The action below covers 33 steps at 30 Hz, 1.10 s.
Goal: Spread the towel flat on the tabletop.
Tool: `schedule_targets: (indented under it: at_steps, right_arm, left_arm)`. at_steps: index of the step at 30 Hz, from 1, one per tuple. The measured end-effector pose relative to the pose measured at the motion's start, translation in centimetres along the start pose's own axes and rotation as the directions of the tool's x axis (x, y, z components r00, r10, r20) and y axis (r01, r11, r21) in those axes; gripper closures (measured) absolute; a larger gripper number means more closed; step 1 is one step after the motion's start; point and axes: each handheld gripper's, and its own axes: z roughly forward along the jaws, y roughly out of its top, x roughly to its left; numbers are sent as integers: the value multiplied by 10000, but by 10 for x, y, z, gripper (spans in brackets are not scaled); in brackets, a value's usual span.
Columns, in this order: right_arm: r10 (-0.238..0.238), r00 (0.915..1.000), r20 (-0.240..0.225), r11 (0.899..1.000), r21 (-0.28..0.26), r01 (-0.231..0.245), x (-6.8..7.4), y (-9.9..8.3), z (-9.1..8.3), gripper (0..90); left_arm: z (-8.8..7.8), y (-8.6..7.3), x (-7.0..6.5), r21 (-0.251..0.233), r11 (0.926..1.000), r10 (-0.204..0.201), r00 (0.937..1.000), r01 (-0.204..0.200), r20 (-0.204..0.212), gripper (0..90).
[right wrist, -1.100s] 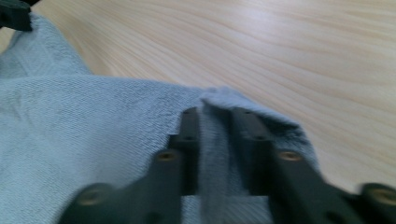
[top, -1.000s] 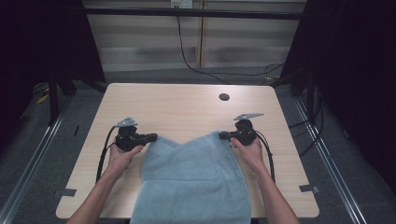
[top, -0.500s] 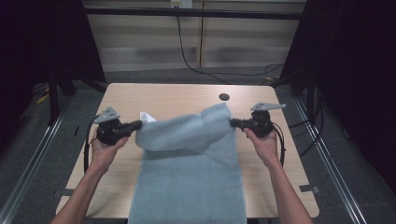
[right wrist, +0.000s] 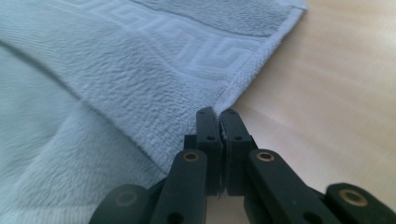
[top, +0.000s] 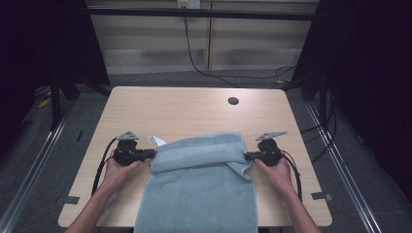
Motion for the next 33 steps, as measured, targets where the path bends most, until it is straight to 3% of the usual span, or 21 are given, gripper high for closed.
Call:
schedule_targets:
  at_steps: [3,4,5,7,8,11,12,15,16,17,19,21,22,23,25,26,27,28,31,32,33]
  right_arm:
    - [-259,9994,-225,9990,367,268,14,-18,-14,855]
    - [-259,9994,-225,9990,367,268,14,-18,-14,855]
    - [-256,9986,-457,9990,351,272,24,-30,-25,825]
    - [-279,9990,-353,9991,307,289,27,-35,-32,775]
    - [-279,9990,-353,9991,307,289,27,-35,-32,775]
    - [57,9998,-171,9968,-792,-71,16,-21,-42,729]
    - [31,9998,-208,9960,-891,-49,15,-17,-41,729]
    - [-187,9998,57,9953,-950,192,13,-4,-31,672]
    - [-92,9999,97,9925,-1214,103,8,7,-22,637]
    - [-92,9999,97,9925,-1214,103,8,7,-22,637]
    - [105,9998,144,9924,-1224,-86,0,19,-5,577]
    - [115,9998,164,9942,-1067,-97,-2,21,1,577]
    - [36,9998,217,9954,-959,-15,-3,23,6,570]
    - [84,9999,148,9958,-912,-71,-3,23,11,562]
    - [46,9999,111,9960,-893,-36,-1,21,15,554]
    - [-29,10000,12,9968,-803,30,3,18,16,553]
    - [-147,9998,106,9976,-669,154,5,17,17,547]
    - [-147,9998,106,9976,-669,154,5,17,17,547]
    - [-130,9999,100,9985,-531,135,8,15,19,532]
    - [-113,9999,77,9983,-563,118,8,15,20,532]
    - [-138,9998,120,9983,-570,145,8,15,21,527]
  left_arm:
    - [-9,-4,-11,138,9996,227,9975,-236,663,832]
    - [-9,-4,-11,138,9996,227,9975,-236,663,824]
    - [-13,-6,-16,210,9989,397,9963,-414,761,800]
    - [-18,-6,-22,-15,9982,605,9950,-606,796,740]
    - [-20,-1,-23,-225,9984,542,9942,-523,931,740]
    - [-19,12,-16,-797,9968,146,9980,-97,612,684]
    - [-16,15,-14,-861,9961,-128,9987,170,492,678]
    - [5,19,-3,-475,9974,-531,9985,538,159,655]
    - [19,16,3,-209,9955,-921,9957,922,47,588]
    - [19,16,3,-209,9955,-921,9957,922,47,556]
    - [34,12,0,646,9959,-622,9980,627,-94,558]
    - [35,11,-4,672,9967,-443,9990,447,-77,621]
    - [34,12,-10,828,9966,-17,9999,8,108,621]
    - [31,11,-17,764,9957,523,9986,-521,-3,711]
    - [24,13,-23,513,9954,803,9967,-807,98,818]
    - [14,19,-27,-347,9932,1108,9938,-1107,27,840]
    - [9,22,-27,-654,9909,1179,9930,-1179,-26,844]
    - [9,22,-27,-654,9909,1179,9930,-1179,-26,846]
    - [-3,37,-28,-1869,9738,1205,9909,-1296,-592,842]
    - [-1,44,-21,-2054,9741,723,9909,-946,-1136,818]
    - [1,46,-14,-2078,9754,474,9903,-741,-1308,779]
